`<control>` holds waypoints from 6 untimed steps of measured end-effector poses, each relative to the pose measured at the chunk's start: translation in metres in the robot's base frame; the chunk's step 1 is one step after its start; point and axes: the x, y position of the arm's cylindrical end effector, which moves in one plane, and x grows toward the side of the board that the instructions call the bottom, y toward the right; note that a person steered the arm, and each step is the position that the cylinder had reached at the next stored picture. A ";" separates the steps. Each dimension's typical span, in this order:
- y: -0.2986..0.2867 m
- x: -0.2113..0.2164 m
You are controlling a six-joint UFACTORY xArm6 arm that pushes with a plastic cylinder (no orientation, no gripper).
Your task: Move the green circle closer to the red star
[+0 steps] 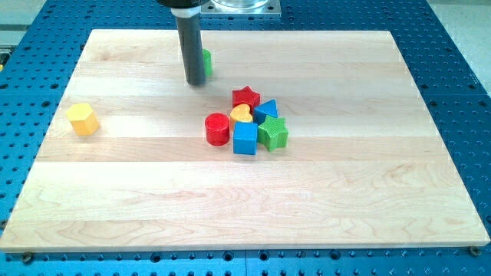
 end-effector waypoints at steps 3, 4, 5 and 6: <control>-0.018 -0.077; -0.001 -0.008; 0.011 0.010; -0.008 -0.015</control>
